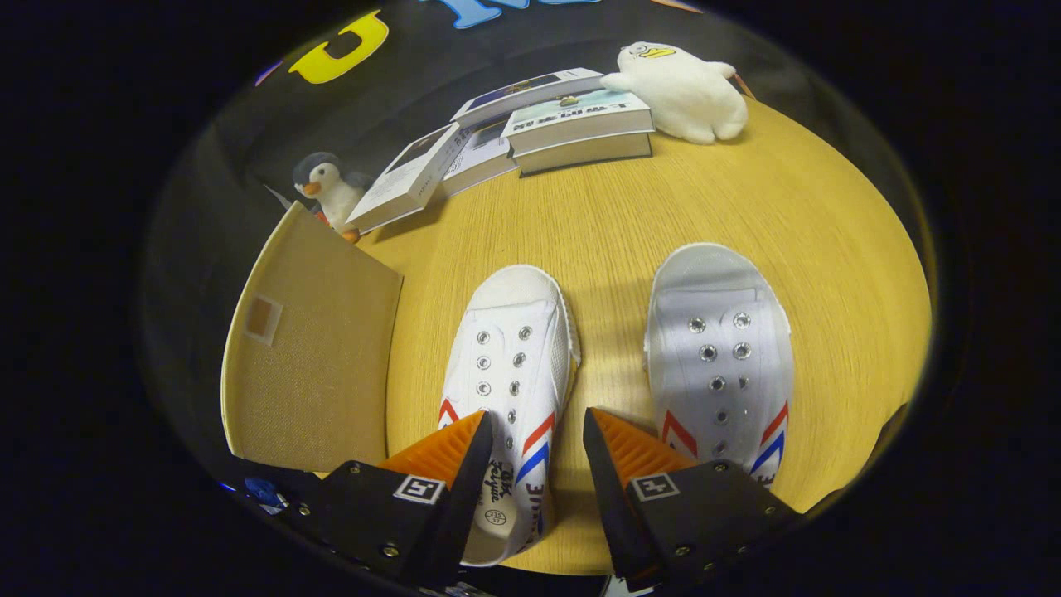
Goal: Open the storage box then place both shoes into the box .Put the left shoe in first, then the right shoe, with the right side of both shoes facing outward in a uniform manner.
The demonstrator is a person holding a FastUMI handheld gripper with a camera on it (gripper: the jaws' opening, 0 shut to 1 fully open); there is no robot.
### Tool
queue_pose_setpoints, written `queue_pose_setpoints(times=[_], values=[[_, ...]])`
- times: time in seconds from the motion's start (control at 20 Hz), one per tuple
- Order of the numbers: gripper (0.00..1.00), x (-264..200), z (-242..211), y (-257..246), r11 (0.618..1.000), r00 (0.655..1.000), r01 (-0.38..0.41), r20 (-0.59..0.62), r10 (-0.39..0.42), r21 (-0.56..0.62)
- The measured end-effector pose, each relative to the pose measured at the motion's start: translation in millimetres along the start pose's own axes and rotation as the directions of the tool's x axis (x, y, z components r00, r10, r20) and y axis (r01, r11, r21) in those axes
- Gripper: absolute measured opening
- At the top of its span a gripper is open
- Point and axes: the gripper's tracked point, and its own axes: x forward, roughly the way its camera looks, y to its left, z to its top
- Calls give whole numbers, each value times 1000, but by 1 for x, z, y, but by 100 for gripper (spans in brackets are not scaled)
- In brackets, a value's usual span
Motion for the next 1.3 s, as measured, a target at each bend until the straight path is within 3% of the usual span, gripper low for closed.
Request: queue_pose_setpoints(times=[0.1,0.15,0.25,0.35,0.45,0.5,0.8,1.3], values=[[65,-1,0,6,998,1000,-29,-4,29,48],[41,2,-1,7,998,999,-30,-12,31,56],[41,5,-1,-3,999,1000,19,-8,-19,37],[10,1,-1,-3,996,1000,12,-11,-12,84],[10,2,0,2,995,1000,22,2,-23,96],[1,-4,1,-4,994,999,32,6,-33,100],[0,-24,5,21,993,1000,-23,10,22,119],[0,-81,49,93,986,990,-123,86,114,116]])
